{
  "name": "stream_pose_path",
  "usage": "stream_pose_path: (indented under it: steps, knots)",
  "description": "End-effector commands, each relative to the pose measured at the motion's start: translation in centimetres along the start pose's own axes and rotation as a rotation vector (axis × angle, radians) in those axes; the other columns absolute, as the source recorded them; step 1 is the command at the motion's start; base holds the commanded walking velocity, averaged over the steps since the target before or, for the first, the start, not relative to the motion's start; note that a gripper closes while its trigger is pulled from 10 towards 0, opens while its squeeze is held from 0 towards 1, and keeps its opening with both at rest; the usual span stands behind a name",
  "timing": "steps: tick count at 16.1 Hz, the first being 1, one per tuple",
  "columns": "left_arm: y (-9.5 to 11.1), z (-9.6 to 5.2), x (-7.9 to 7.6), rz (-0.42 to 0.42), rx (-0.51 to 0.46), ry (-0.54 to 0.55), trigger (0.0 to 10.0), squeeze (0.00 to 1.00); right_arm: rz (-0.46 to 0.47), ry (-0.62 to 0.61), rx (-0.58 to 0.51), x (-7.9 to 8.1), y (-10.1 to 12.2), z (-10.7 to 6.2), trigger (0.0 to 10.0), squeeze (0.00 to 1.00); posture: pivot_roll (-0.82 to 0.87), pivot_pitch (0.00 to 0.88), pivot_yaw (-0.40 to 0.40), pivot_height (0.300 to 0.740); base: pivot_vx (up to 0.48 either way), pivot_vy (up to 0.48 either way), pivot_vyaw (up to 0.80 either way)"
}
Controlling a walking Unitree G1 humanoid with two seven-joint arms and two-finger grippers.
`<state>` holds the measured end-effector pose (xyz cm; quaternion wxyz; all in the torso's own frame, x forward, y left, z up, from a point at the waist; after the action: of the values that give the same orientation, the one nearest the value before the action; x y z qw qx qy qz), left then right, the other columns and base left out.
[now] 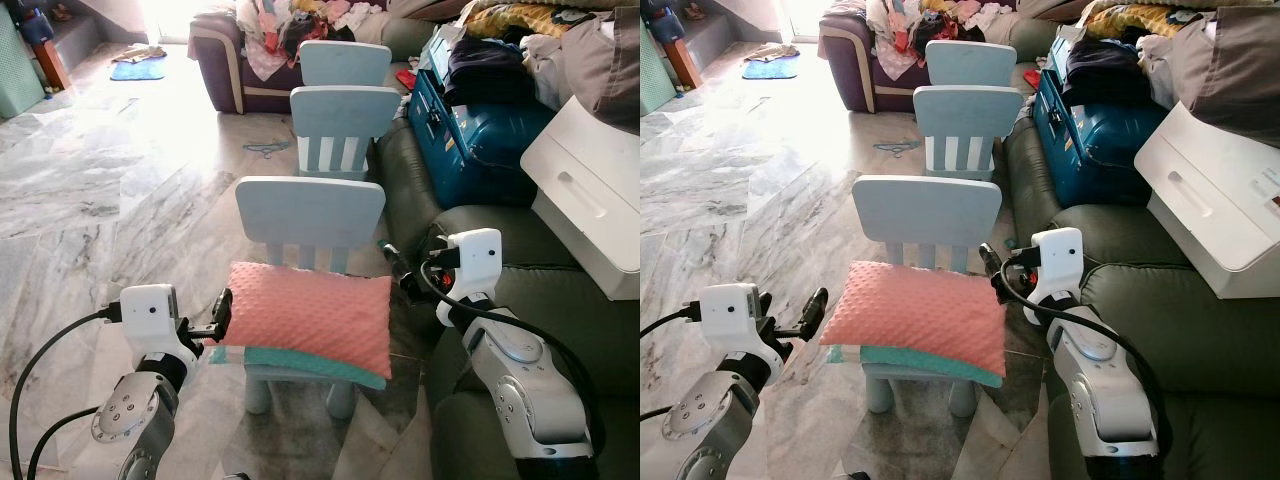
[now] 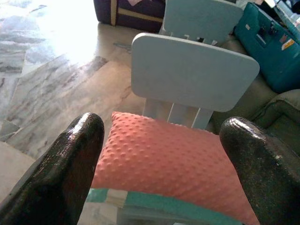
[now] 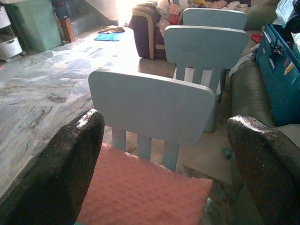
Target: Move the pillow to the sofa
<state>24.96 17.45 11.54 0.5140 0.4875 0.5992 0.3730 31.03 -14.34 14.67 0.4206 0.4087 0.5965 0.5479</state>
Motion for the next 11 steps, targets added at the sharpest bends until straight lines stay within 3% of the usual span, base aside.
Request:
stream_pose_path:
  steps: [1, 4, 6, 9, 11]
  knots:
    - [0.1, -0.1, 0.0, 0.008, 0.000, 0.002, 10.0, 0.00, 0.002, -0.013, -0.002, -0.4, 0.2, -0.2, 10.0, 0.00, 0.00, 0.121, -0.044, 0.740, 0.000, 0.000, 0.00]
    - [0.5, 0.0, -0.1, 0.010, -0.025, -0.006, 10.0, 0.00, 0.019, 0.046, 0.012, 0.5, 0.1, -0.2, 10.0, 0.00, 0.00, 0.118, -0.043, 0.740, 0.000, 0.000, 0.00]
    - [1.1, 0.0, 0.9, 0.008, -0.066, 0.077, 10.0, 0.00, -0.011, 0.067, 0.000, 0.8, 0.3, -0.1, 10.0, 0.00, 0.00, 0.116, -0.044, 0.740, 0.000, 0.000, 0.00]
    - [1.8, -0.3, 1.5, 0.011, -0.113, 0.108, 10.0, 0.00, 0.003, 0.061, -0.001, 0.7, 0.3, 0.0, 10.0, 0.00, 0.00, 0.114, -0.046, 0.740, 0.000, 0.000, 0.00]
    - [1.9, -0.5, 1.9, 0.003, -0.125, 0.132, 10.0, 0.00, 0.000, 0.066, 0.003, 0.7, 0.3, 0.0, 10.0, 0.00, 0.00, 0.116, -0.046, 0.740, 0.413, 0.000, 0.00]
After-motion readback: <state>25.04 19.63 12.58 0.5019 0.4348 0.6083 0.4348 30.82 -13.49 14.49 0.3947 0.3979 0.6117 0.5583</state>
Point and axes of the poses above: a point about 5 cm out from each wrist's last joint towards the gripper, its own z axis pointing out of the wrist towards the gripper, its own y axis along the axis of the wrist's last joint, x = y × z, the point moved 2 cm from there along z, pointing out of the wrist towards the gripper, and after that the axes turned 5 degrees about -z, right-handed, at the moved point
